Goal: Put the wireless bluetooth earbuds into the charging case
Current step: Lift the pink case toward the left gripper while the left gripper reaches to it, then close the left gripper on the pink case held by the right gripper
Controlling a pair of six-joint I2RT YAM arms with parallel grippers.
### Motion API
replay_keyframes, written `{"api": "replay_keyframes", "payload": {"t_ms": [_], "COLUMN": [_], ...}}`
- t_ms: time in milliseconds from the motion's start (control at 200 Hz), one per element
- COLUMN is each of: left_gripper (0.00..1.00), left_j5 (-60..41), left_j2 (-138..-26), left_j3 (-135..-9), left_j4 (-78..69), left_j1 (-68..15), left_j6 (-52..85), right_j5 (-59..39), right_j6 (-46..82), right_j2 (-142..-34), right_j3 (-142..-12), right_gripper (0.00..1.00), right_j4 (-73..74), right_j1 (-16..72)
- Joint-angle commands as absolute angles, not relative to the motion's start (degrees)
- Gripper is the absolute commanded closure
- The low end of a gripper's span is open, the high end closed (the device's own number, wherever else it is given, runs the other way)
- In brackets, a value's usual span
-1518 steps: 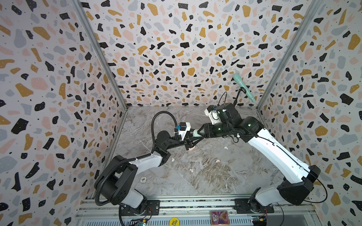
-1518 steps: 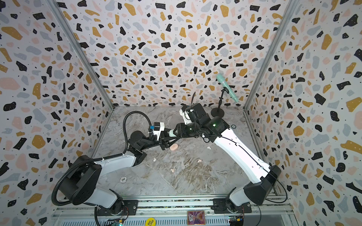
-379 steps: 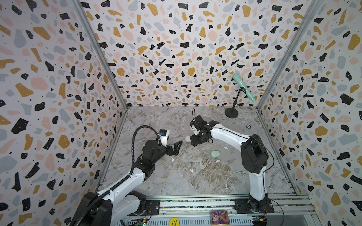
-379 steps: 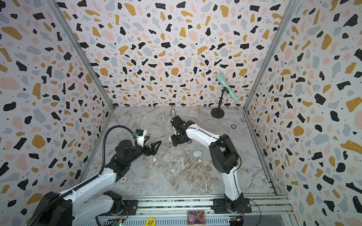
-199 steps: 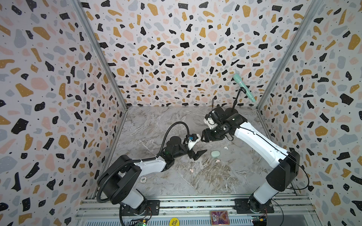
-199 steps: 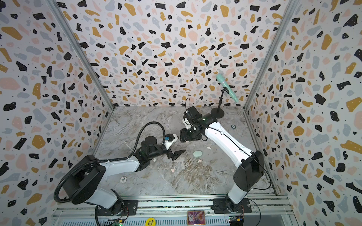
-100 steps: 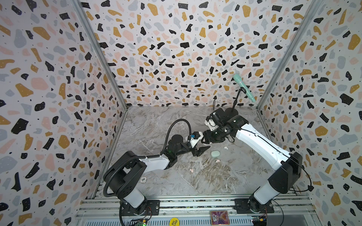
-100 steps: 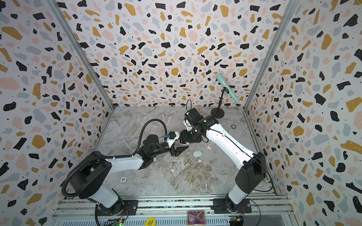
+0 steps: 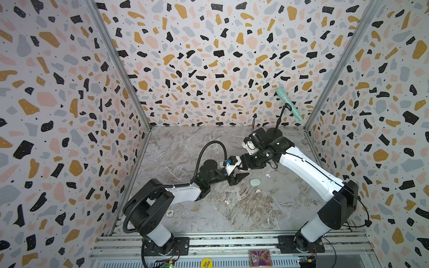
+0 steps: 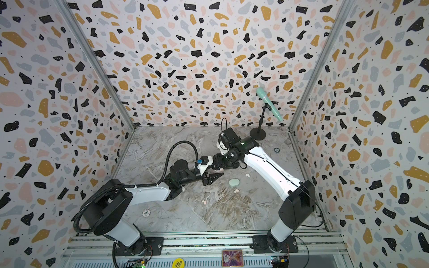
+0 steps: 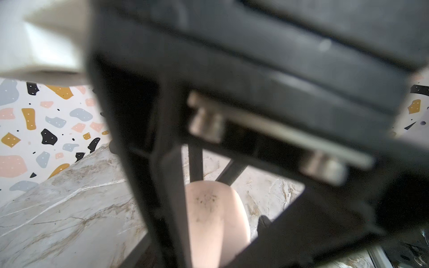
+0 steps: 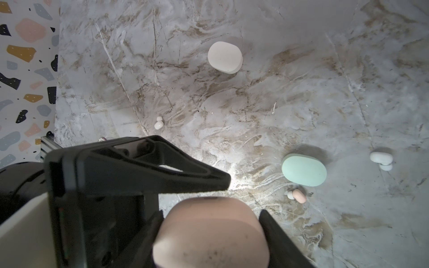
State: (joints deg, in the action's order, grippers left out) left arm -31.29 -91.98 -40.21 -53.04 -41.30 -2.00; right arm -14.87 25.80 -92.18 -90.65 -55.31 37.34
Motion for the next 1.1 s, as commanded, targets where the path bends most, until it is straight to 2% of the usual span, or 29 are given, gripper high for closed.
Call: {"api": "replay_keyframes", "payload": {"t_ms": [0,285,686,1096], "left_gripper": [0.38,0.39,0.47,0.50], "left_j5": [-32.57,-32.37,-28.57,-28.40], "left_j2": [-92.60,-93.16,-92.11,-91.65], "left_j3": [-42.04,-42.20,-40.88,-40.54], "left_j4": [-57.21,-56.71,-56.28,-54.14], "left_j1": [-41.64,-42.18,-42.96,-43.34], "left_j6": [-1.53,-2.11,-5.23,-7.79], "right_j5": [-15.46,-16.04,-17.09,-17.88], "right_j6": [26.57,27.06,27.67,27.86], "right_j2": [-89.83,-89.58,-89.45,-89.82], "right_j3": [-91.57,-91.66,-91.84,-92.22], "right_gripper": [0.43,0.43,0.43,0.43], "right_j4": [-55.38,-55.00,-54.93,-54.94], "right_j1": [37.14,37.17,37.13,37.17]}}
